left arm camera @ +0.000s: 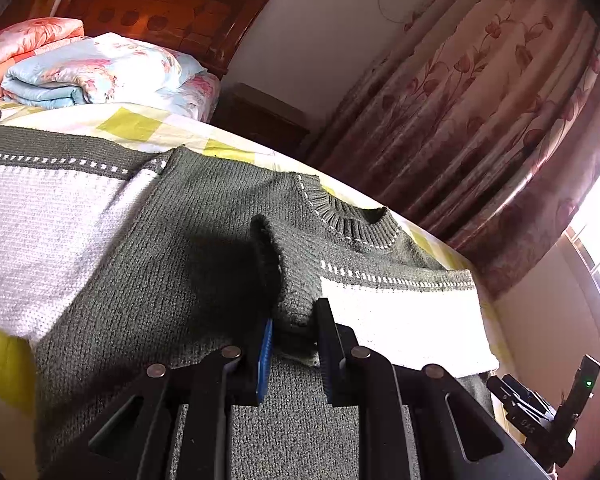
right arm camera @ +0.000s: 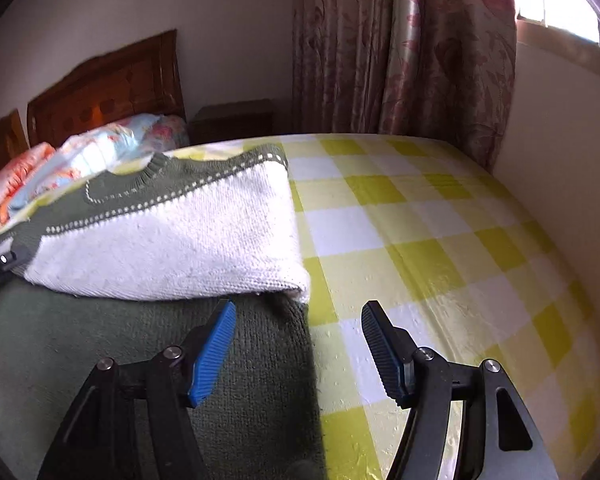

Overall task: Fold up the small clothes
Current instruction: 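Fold the held sleeve across the sweater body and open the right gripper, then grasp the other sleeve with the left gripper and lift it over the body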

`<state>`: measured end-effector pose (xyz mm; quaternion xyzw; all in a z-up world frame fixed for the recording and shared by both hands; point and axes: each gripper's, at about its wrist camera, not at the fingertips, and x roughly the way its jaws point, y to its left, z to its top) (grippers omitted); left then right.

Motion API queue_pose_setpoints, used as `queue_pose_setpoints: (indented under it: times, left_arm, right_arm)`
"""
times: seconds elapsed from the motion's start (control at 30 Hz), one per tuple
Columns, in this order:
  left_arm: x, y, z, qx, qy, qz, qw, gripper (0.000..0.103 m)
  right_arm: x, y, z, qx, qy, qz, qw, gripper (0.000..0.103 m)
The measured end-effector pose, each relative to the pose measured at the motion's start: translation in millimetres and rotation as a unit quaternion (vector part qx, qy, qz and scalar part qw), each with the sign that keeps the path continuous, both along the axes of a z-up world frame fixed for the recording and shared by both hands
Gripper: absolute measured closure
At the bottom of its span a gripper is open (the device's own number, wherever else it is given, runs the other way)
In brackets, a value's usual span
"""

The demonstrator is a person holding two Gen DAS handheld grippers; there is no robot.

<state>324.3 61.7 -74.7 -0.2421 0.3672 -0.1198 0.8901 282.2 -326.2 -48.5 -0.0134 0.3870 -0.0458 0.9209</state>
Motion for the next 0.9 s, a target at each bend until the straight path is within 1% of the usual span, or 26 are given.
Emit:
queue_pose_setpoints:
  times: [0.07, 0.13, 0.2, 0.27, 0.3, 0.37, 0.47, 0.6, 0.73, 0.8, 0.83, 0.87, 0.9]
  left_arm:
    - [-8, 5, 5, -0.003, -0.007, 0.000, 1.0000, 0.084]
    - [-11, 6, 7, -0.001, -0.015, 0.005, 0.9999, 0.084]
    - [-19, 11, 12, 0.002, -0.028, 0.020, 0.9994, 0.084]
    - [-24, 15, 15, 0.001, -0.037, 0.032, 0.9988, 0.084]
    - [-25, 17, 16, 0.002, -0.037, 0.038, 0.9986, 0.084]
    - [-23, 19, 13, 0.005, -0.025, 0.044, 0.9987, 0.084]
    - [-19, 21, 6, 0.006, 0.001, 0.047, 0.9989, 0.083]
    - [-22, 22, 6, 0.012, 0.005, 0.055, 0.9984, 0.083]
    - [-34, 18, 9, 0.021, -0.008, 0.065, 0.9977, 0.083]
    - [-41, 13, 12, 0.037, -0.015, 0.067, 0.9970, 0.083]
    - [-41, 9, 13, 0.049, -0.012, 0.066, 0.9965, 0.083]
    - [-38, 9, 11, 0.053, -0.002, 0.067, 0.9963, 0.083]
    - [-35, 11, 7, 0.050, 0.012, 0.070, 0.9962, 0.082]
  right_arm:
    - [2, 0, -5, -0.025, 0.006, -0.002, 1.000, 0.000]
    - [10, -4, -6, -0.042, 0.016, -0.019, 0.999, 0.000]
    - [18, -14, -8, -0.029, 0.026, -0.039, 0.998, 0.000]
    - [21, -26, -11, 0.010, 0.028, -0.051, 0.998, 0.000]
    - [21, -31, -12, 0.022, 0.028, -0.055, 0.998, 0.000]
    - [21, -35, -13, 0.028, 0.029, -0.059, 0.997, 0.000]
    - [23, -33, -14, 0.019, 0.037, -0.062, 0.997, 0.000]
    - [26, -33, -15, 0.008, 0.039, -0.073, 0.996, 0.000]
    - [28, -32, -16, 0.006, 0.041, -0.077, 0.996, 0.000]
    - [29, -33, -17, 0.009, 0.042, -0.078, 0.996, 0.000]
    - [31, -34, -17, 0.010, 0.042, -0.079, 0.996, 0.000]
    - [32, -34, -18, 0.012, 0.043, -0.080, 0.996, 0.000]
    - [33, -35, -18, 0.013, 0.043, -0.080, 0.996, 0.000]
